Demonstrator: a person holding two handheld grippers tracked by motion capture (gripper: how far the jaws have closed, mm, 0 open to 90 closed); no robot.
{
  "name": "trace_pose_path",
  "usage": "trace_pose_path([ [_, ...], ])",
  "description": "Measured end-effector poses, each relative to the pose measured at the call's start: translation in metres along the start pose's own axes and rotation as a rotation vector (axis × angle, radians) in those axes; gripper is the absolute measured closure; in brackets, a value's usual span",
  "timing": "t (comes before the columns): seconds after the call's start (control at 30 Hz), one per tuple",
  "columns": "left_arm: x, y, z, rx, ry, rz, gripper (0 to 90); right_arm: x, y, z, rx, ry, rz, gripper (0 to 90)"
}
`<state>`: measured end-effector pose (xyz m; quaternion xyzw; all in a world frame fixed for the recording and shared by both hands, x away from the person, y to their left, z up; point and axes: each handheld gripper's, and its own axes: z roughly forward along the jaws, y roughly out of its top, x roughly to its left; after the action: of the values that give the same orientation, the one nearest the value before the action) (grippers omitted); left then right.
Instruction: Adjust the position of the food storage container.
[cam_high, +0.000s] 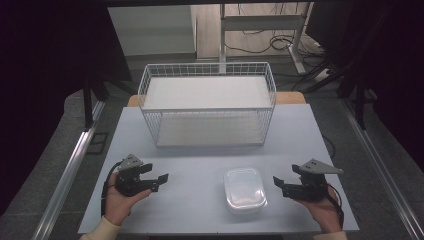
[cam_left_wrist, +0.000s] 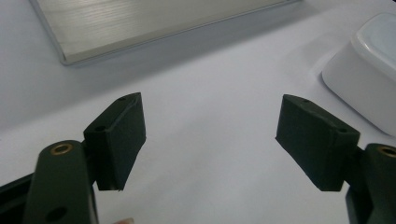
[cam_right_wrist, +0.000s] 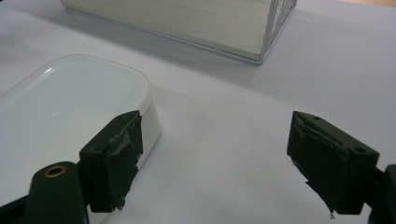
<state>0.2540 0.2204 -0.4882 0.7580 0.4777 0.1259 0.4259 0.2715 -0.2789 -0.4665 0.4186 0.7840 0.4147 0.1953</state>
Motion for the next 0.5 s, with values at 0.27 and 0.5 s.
trace_pose_path([
  [0.27, -0.005, 0.001, -0.006, -0.015, -0.005, 0.027, 23.8, 0.000, -0.001, -0.014, -0.003, -0.003, 0.001, 20.3],
  [0.5, -0.005, -0.003, -0.006, -0.003, -0.016, 0.032, 23.8, 0.000, 0.001, -0.015, 0.007, -0.008, 0.021, 21.7],
])
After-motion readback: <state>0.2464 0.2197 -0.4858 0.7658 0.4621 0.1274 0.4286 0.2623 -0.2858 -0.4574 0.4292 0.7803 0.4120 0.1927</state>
